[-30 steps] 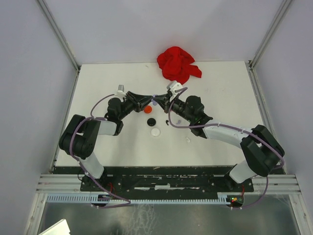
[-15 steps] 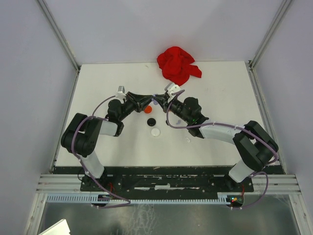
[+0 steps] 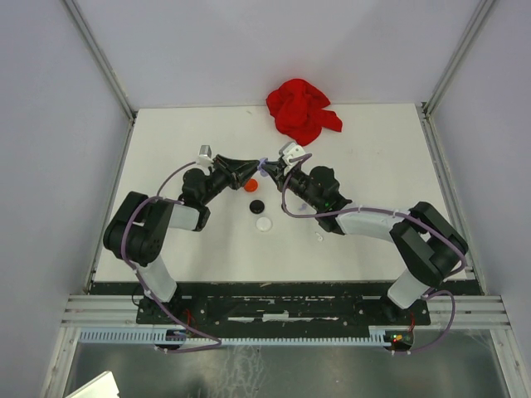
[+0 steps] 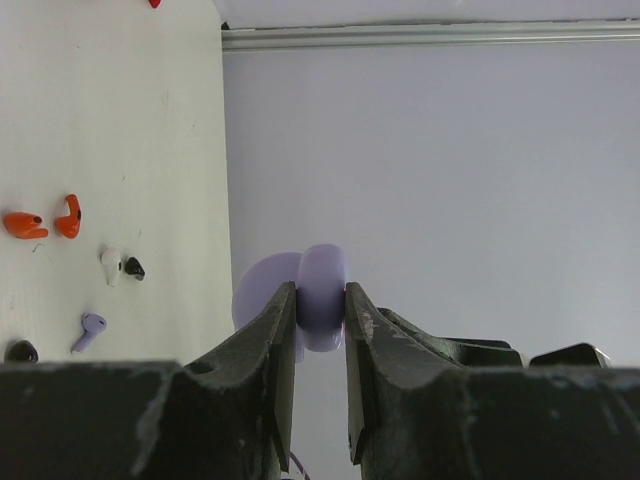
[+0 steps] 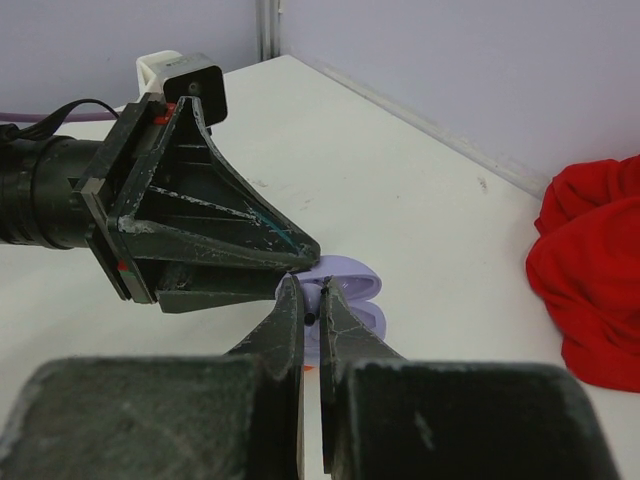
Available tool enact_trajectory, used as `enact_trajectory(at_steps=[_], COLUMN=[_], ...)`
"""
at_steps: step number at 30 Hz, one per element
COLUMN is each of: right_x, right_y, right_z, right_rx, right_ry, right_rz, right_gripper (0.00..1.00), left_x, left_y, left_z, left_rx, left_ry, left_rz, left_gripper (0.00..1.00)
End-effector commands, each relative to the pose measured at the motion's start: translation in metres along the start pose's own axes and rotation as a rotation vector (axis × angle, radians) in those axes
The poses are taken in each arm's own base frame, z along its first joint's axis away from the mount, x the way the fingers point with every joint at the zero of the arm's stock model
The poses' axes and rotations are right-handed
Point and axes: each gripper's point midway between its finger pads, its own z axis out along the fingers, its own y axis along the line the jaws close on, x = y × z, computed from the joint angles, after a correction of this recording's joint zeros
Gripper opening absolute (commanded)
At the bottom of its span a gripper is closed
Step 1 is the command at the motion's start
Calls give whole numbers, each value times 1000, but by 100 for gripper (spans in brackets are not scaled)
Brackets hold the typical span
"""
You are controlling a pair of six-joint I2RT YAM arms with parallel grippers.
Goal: Insert the wireless bluetooth earbuds into the charging case
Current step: Place the earbud in the charging case.
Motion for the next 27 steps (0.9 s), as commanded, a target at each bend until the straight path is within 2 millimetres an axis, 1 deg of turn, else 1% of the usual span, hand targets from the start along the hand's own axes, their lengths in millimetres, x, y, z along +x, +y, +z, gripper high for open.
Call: enact_trajectory(at_steps=[1, 14, 20, 22, 25, 27], right_x=[-10, -5, -2, -1, 1, 1], right_y=[-3, -3, -2, -2, -2, -1], right_z=[3, 1, 0, 0, -1, -1], right_rx=[23, 28, 30, 30, 31, 30], right_ry=[-52, -28, -10, -3, 3, 5], right_rz=[-13, 14, 31, 35, 44, 48], right_gripper=[1, 3, 13, 19, 23, 28], left_x=[6, 2, -1, -2, -3, -4], left_y=[-25, -28, -30, -31, -31, -31], left_z=[-3, -2, 2, 3, 3, 4], left_rx=[87, 97, 104, 106, 106, 106], left_ry=[22, 4, -3, -7, -10, -14], left_rz=[-8, -18, -24, -24, -26, -26], left_gripper=[3, 3, 3, 3, 3, 3])
